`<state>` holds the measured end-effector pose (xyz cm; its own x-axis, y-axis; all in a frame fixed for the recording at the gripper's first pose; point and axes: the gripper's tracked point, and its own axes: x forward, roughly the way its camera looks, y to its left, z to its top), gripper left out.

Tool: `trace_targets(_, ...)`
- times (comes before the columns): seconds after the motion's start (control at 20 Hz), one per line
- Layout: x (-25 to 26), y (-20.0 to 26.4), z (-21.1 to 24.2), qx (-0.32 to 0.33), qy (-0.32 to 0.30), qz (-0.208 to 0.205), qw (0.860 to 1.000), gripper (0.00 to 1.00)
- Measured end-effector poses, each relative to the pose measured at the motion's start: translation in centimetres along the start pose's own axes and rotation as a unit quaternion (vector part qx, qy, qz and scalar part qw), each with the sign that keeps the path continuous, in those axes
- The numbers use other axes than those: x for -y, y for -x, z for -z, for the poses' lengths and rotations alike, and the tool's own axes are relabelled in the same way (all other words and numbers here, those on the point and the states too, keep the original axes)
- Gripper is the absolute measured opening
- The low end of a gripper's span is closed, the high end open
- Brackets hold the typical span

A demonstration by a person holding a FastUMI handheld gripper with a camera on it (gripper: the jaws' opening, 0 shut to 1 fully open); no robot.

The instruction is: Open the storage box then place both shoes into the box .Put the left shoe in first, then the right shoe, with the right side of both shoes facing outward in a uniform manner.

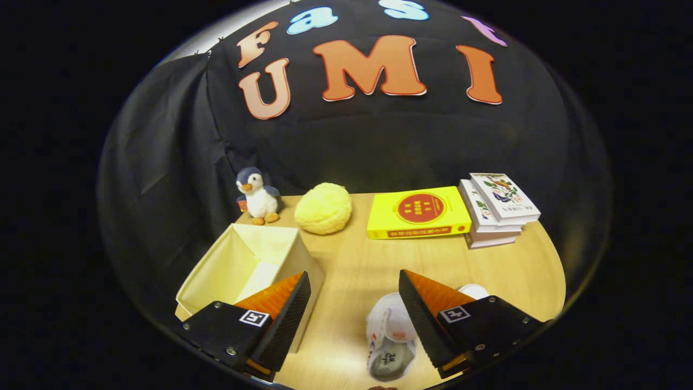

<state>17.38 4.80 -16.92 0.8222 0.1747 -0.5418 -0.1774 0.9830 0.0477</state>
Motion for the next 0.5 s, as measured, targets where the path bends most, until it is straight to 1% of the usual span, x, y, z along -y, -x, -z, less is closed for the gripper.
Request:
trace_targets(0.1, 2.4, 0.4, 1.8, -0.011, 0.001, 0.018, 1.0, 0.98)
trace_targets(0.3, 5.4, 1.2, 5.6, -0.032, 0.012, 0.039, 0.999, 0.98)
trace_targets(0.5, 6.8, 1.9, 9.7, -0.066, 0.02, 0.036, 0.997, 0.99)
